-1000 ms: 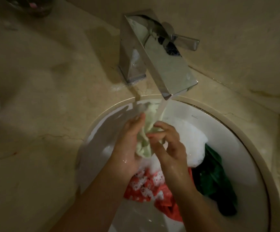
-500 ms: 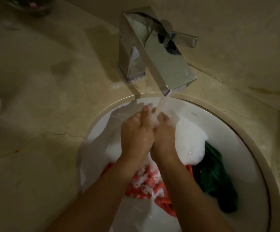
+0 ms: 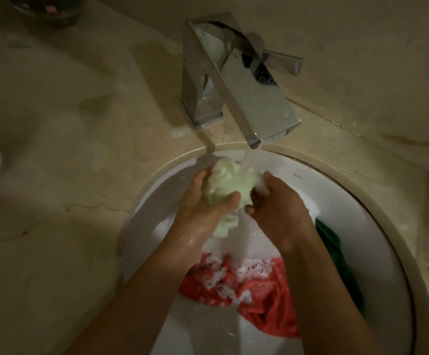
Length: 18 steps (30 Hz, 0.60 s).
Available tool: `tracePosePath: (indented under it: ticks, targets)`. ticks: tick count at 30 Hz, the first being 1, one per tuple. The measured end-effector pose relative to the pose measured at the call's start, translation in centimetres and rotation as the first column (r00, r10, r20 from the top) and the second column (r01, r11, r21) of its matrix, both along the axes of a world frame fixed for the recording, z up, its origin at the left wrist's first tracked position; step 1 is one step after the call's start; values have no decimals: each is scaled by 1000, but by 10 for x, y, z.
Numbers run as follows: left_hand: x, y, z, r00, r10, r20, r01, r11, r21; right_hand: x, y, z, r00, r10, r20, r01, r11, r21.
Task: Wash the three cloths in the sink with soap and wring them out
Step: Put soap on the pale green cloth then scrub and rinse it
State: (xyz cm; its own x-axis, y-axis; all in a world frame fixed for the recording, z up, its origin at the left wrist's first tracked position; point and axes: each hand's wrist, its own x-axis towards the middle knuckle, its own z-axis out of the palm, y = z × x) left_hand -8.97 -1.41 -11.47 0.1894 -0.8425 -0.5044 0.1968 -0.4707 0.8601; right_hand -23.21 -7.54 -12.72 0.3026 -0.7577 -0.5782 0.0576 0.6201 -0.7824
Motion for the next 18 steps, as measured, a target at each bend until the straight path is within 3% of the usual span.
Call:
tracePosePath:
  ticks: [2, 4, 7, 10, 13, 15, 18]
  targets:
    - [1, -3, -2, 983, 85, -162, -86, 996, 1, 2, 6, 6, 999, 43, 10, -42, 991, -130]
    - [0, -7, 4, 987, 48, -152, -52, 998, -26, 5, 14, 7, 993, 39, 111, -19, 985, -169]
    - [-4, -8, 7, 999, -35, 7, 35, 999, -2, 14, 21, 8, 995, 55, 85, -34, 972, -231]
    - [-8, -9, 12, 981, 2, 196, -12, 999, 49, 25, 23, 17, 997, -63, -53, 48, 970, -237]
    - [-8, -1, 9, 976, 207, 65, -207, 978, -7, 27, 20, 17, 930, -267, -253, 228, 958, -176]
    - [-12, 3, 7, 988, 152, -32, -154, 986, -67, 30, 19, 18, 900, -302, -314, 306, 951, -38]
    - [-21, 3, 4, 984, 80, 160, -62, 992, -112, 39, 25, 22, 960, -195, -201, 203, 979, 24]
